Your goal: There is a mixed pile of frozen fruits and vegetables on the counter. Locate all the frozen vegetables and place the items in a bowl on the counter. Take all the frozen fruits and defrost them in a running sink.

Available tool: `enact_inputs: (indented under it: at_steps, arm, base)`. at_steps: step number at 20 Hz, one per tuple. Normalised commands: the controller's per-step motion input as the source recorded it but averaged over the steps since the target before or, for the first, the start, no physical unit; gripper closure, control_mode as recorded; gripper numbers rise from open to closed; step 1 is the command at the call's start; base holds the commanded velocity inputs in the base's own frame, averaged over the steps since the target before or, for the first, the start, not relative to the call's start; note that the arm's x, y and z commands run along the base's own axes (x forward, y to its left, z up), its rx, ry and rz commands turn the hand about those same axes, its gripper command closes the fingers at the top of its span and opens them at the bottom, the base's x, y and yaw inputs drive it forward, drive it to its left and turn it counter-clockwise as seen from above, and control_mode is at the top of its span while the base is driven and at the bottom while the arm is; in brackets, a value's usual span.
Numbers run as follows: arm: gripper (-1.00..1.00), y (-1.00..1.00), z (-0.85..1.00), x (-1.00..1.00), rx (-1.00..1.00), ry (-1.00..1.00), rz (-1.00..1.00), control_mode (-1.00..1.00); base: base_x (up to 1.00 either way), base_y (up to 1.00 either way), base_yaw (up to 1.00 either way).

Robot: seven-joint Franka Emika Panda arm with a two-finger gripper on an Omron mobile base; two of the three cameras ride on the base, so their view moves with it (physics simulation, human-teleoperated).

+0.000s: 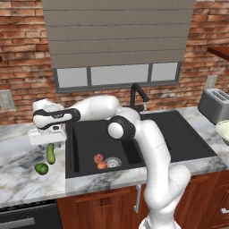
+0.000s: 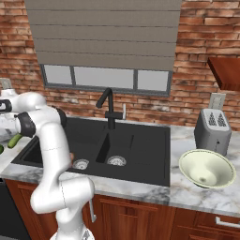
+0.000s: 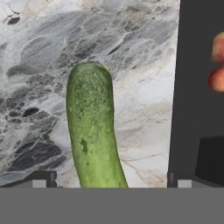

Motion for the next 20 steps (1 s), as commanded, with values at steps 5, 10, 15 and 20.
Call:
enact_inputs:
  at_steps: [5,10,15,20]
  arm:
    - [-1.0,0.0,-0.15,0.0,-0.01,0.0,0.0,-1.0]
    - [-1.0,0.02,-0.15,0.0,-0.02,0.0,0.0,-1.0]
    - [-1.0,0.11,-0.15,0.04,0.0,0.03,0.0,-1.0]
    - [-1.0,0.09,-0.15,0.02,0.0,0.03,0.0,-1.0]
  base:
    - [0.0,0.0,0.0]
    - [0.0,0.0,0.0]
    - [0.0,0.0,0.0]
    - [0.0,0.0,0.0]
